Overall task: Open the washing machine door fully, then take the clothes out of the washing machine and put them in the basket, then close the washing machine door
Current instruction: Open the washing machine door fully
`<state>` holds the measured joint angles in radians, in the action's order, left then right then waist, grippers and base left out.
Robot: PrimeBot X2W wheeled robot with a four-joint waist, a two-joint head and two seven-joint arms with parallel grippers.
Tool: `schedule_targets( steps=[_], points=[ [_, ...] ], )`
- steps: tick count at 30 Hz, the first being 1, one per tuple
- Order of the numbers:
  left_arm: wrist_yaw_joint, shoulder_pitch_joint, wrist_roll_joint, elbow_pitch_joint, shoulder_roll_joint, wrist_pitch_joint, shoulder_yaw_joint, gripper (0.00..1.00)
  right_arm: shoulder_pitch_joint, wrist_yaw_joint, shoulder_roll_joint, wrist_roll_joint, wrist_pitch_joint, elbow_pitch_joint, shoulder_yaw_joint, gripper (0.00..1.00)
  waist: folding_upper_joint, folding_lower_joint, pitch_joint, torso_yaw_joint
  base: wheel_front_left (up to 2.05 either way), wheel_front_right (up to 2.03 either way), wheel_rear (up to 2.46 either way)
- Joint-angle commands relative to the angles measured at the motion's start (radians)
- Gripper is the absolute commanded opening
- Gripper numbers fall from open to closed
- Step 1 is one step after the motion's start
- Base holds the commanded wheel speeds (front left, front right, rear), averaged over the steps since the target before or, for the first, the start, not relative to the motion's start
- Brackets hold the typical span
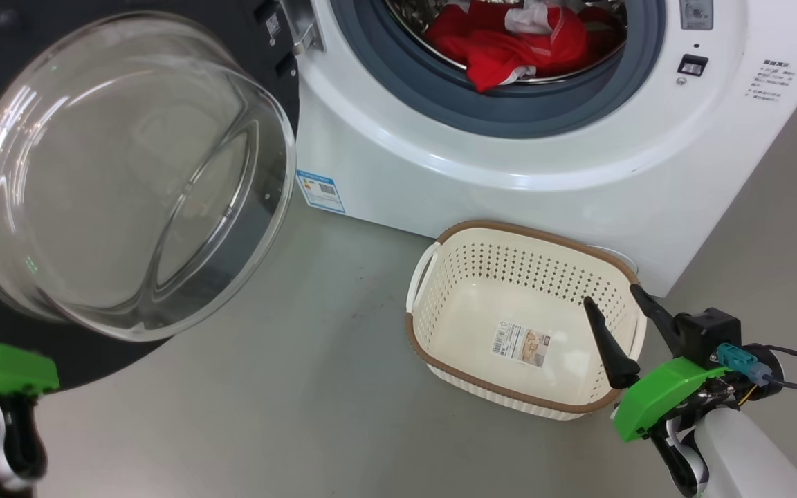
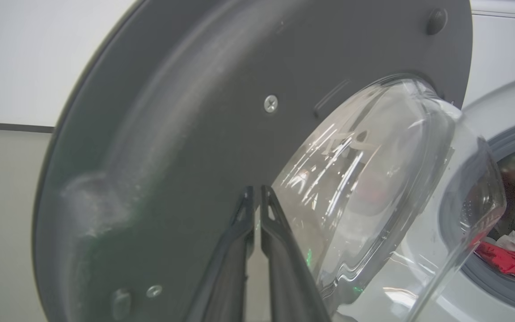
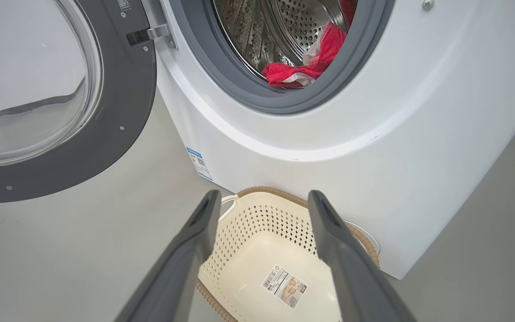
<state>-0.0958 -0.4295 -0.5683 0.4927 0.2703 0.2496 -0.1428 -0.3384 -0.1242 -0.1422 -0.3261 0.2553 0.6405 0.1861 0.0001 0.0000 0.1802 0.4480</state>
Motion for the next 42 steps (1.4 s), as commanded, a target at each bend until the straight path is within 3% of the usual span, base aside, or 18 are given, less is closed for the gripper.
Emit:
schedule_targets(
  steps=[1,2,3,4,9,12,15,26,42],
  points=[
    [-0.014,0.028,0.009,-0.061,0.044,0.010,-0.041,0.36,-0.025,-0.007,0.011,-0.017,0.006,-0.020,0.018,1.00,-0.0001,0.0000,-0.008,-0.006,0.00,0.00,0.00],
    [-0.021,0.048,0.013,-0.101,0.040,0.010,-0.041,0.49,-0.023,-0.007,0.014,-0.019,0.006,-0.021,0.015,1.00,-0.0001,0.0000,-0.012,-0.009,0.00,0.00,0.00],
    [-0.030,0.069,0.020,-0.145,0.037,0.010,-0.038,0.95,-0.022,-0.007,0.016,-0.020,0.006,-0.023,0.012,1.00,-0.0001,0.0000,-0.015,-0.011,0.00,0.00,0.00],
    [-0.039,0.091,0.027,-0.193,0.032,0.006,-0.034,1.00,-0.020,-0.007,0.018,-0.020,0.006,-0.025,0.008,1.00,-0.0001,0.0000,-0.018,-0.014,0.00,0.00,0.00],
    [-0.096,0.202,0.068,-0.499,0.006,-0.039,0.003,1.00,-0.012,-0.007,0.028,-0.012,0.006,-0.069,-0.029,1.00,-0.0001,0.0000,-0.032,-0.041,0.00,0.00,0.00],
    [-0.093,0.225,0.089,-0.618,-0.003,-0.048,0.042,1.00,-0.012,-0.007,0.037,-0.015,0.006,-0.099,-0.056,1.00,-0.0001,0.0000,-0.035,-0.061,0.00,0.00,0.00],
    [-0.058,0.227,0.091,-0.672,-0.003,-0.036,0.073,1.00,-0.018,-0.007,0.044,-0.012,0.006,-0.133,-0.079,1.00,-0.0001,0.0000,-0.038,-0.091,0.00,0.00,0.00],
    [0.085,0.223,0.066,-0.593,-0.010,0.004,0.124,1.00,0.001,-0.007,0.061,-0.030,0.006,-0.324,-0.124,1.00,-0.0001,0.0000,-0.058,-0.240,0.00,0.00,0.00],
    [0.152,0.264,0.196,-0.499,-0.085,0.012,0.124,1.00,0.065,-0.007,0.075,-0.008,0.006,-0.475,-0.137,1.00,-0.0001,0.0000,-0.045,-0.455,0.00,0.00,0.00]
  ],
)
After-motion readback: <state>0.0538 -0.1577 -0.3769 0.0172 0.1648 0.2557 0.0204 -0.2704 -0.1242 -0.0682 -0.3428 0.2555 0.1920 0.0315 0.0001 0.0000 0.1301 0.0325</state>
